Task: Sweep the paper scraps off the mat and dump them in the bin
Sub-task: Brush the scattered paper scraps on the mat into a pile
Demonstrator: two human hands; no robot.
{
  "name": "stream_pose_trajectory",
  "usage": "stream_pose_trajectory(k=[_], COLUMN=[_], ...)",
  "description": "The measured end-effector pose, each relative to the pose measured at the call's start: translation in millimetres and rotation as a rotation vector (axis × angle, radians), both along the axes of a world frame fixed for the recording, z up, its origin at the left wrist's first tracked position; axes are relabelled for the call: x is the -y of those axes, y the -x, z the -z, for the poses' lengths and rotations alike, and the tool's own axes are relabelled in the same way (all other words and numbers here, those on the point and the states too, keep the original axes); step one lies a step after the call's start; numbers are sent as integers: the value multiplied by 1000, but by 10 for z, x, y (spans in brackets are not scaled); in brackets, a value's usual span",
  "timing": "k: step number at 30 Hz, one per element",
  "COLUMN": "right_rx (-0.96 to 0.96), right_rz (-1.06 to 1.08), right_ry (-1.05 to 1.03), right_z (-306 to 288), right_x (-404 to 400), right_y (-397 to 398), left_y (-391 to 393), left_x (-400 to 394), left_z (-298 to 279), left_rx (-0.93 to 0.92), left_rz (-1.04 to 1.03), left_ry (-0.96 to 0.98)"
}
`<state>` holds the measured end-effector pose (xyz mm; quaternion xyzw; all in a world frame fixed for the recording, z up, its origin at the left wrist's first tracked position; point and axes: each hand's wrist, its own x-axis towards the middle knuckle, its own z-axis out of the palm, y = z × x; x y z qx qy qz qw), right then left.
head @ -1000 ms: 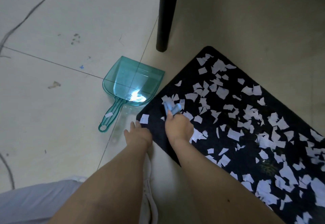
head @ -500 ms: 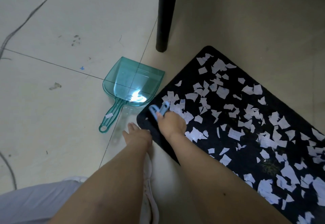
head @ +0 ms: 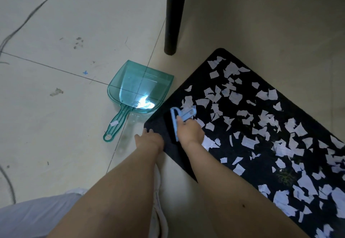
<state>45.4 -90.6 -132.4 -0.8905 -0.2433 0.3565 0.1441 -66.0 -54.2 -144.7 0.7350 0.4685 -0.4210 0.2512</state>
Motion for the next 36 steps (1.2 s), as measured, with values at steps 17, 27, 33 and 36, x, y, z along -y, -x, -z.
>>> stream_pose_trajectory(k=[17, 27, 33, 36], right_rx=[-150, 63, -196, -206], right_rz=[143, 693, 382, 236], right_ry=[-189, -354, -406, -304], right_z=[175, -77, 23, 135], right_x=[-181, 34, -392, -537], right_y=[-378, -837, -608, -614], left_y=[-653, -858, -912, -921], left_x=[-490, -576, -671, -748], left_z=[209, 245, 203, 184], left_rx=[107, -76, -130, -104], left_rz=[242, 323, 409, 384], left_ry=[-49, 21, 68, 69])
